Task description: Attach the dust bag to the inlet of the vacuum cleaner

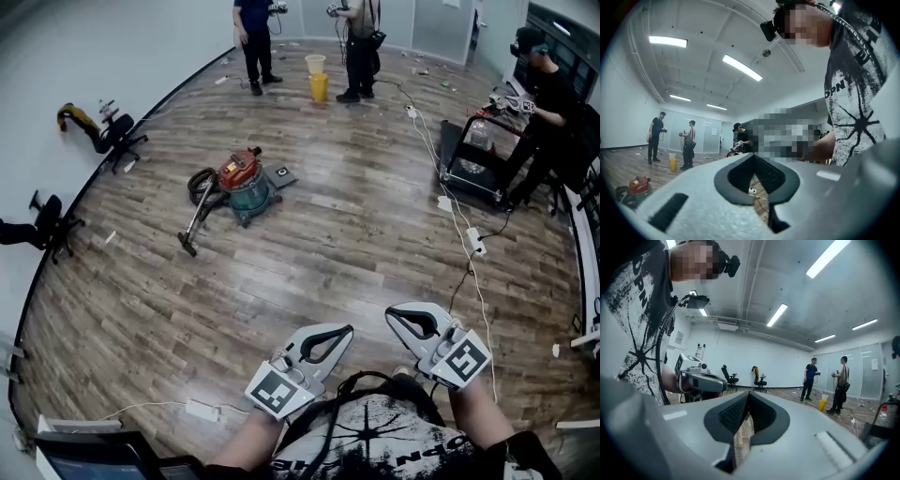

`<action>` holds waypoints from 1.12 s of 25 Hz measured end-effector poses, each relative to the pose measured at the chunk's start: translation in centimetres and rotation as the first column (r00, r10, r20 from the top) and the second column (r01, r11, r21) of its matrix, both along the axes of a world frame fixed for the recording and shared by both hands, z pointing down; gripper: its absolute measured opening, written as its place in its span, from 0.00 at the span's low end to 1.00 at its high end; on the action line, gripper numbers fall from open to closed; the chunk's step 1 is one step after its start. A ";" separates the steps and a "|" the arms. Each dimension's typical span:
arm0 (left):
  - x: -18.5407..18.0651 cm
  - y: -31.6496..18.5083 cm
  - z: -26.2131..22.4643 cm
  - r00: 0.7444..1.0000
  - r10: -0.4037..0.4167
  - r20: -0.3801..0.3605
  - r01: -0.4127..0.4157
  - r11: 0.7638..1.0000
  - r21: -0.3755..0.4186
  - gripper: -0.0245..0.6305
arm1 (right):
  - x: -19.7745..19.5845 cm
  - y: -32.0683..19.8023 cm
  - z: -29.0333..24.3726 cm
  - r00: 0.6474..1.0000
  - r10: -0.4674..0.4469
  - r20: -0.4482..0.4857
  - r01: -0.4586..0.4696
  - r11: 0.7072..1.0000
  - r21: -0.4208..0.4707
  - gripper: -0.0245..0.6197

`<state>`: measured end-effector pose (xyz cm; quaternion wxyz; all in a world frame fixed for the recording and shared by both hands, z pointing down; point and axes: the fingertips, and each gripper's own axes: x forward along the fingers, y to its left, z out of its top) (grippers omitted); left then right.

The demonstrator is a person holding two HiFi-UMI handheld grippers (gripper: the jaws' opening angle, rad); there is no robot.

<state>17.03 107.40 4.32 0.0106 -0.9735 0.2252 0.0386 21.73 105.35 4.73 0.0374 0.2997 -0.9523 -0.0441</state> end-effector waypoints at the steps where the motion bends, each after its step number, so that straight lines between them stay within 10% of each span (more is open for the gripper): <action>1: 0.0 -0.2 0.1 1.000 0.000 -0.002 0.000 1.000 -0.001 0.04 | 0.0 -0.1 -0.2 1.000 0.000 0.006 0.000 1.000 0.011 0.05; 16: 4.0 -7.1 3.0 0.998 0.005 -0.065 -0.017 0.983 -0.183 0.04 | 5.7 -6.5 3.3 0.999 0.047 0.002 -0.047 0.998 -0.050 0.05; 28: 11.6 -19.3 2.1 0.996 -0.091 -0.003 0.089 0.980 -0.181 0.04 | 10.0 -18.7 1.4 0.987 -0.146 0.069 0.145 0.989 0.017 0.05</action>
